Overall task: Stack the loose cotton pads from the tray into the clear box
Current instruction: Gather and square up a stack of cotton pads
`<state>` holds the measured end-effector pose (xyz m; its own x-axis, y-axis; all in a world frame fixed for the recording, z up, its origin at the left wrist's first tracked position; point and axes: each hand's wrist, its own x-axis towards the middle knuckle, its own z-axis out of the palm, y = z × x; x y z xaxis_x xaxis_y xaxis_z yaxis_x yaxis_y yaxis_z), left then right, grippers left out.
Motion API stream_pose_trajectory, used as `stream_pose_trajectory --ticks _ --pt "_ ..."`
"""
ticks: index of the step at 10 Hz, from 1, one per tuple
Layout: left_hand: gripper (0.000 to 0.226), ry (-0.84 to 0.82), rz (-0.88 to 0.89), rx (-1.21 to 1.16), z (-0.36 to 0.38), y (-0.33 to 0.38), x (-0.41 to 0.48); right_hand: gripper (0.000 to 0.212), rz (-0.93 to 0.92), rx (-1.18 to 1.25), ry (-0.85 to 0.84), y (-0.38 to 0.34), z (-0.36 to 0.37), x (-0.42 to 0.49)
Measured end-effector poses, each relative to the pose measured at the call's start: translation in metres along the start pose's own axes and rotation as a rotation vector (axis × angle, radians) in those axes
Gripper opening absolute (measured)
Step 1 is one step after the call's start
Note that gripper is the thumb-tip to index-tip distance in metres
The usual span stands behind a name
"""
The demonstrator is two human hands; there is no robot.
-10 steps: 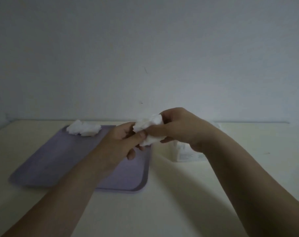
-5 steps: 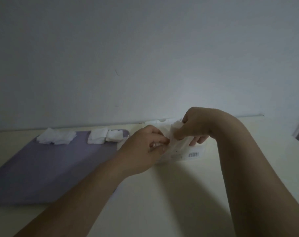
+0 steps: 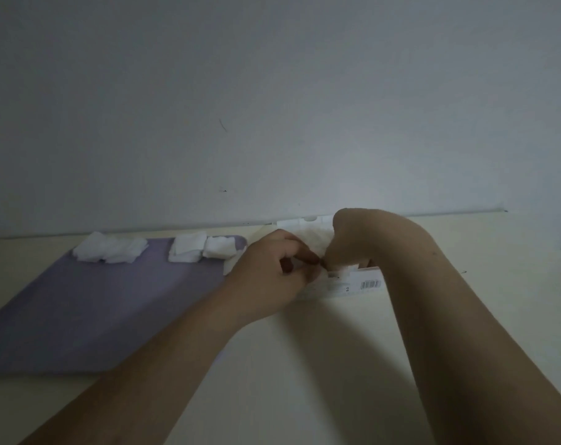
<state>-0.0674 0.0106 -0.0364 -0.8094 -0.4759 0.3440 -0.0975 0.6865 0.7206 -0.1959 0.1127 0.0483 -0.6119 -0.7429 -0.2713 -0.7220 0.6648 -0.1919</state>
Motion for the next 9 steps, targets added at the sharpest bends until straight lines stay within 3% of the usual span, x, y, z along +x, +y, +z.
stream_pose_trajectory --ticks 4,5,6,7,8,9 --pt "0.009 0.017 -0.033 -0.031 0.002 0.000 -0.004 0.014 -0.020 0.061 0.044 -0.001 0.000 0.002" --pt "0.008 0.111 0.018 -0.016 -0.009 0.005 -0.003 0.018 -0.042 0.030 0.260 -0.006 -0.015 -0.011" --pt "0.004 0.395 0.028 0.117 -0.041 -0.010 0.010 0.013 -0.189 0.245 0.464 -0.034 -0.016 -0.025" --pt "0.024 0.237 -0.206 0.451 -0.072 -0.053 0.019 0.038 -0.374 0.508 0.425 -0.079 0.014 -0.028" --pt "0.080 -0.108 -0.375 0.634 -0.079 -0.063 0.014 0.058 -0.436 0.484 0.325 -0.112 0.067 -0.021" --pt "0.082 -0.146 -0.403 0.641 -0.080 -0.067 0.003 0.069 -0.500 0.545 0.332 -0.125 0.101 -0.010"
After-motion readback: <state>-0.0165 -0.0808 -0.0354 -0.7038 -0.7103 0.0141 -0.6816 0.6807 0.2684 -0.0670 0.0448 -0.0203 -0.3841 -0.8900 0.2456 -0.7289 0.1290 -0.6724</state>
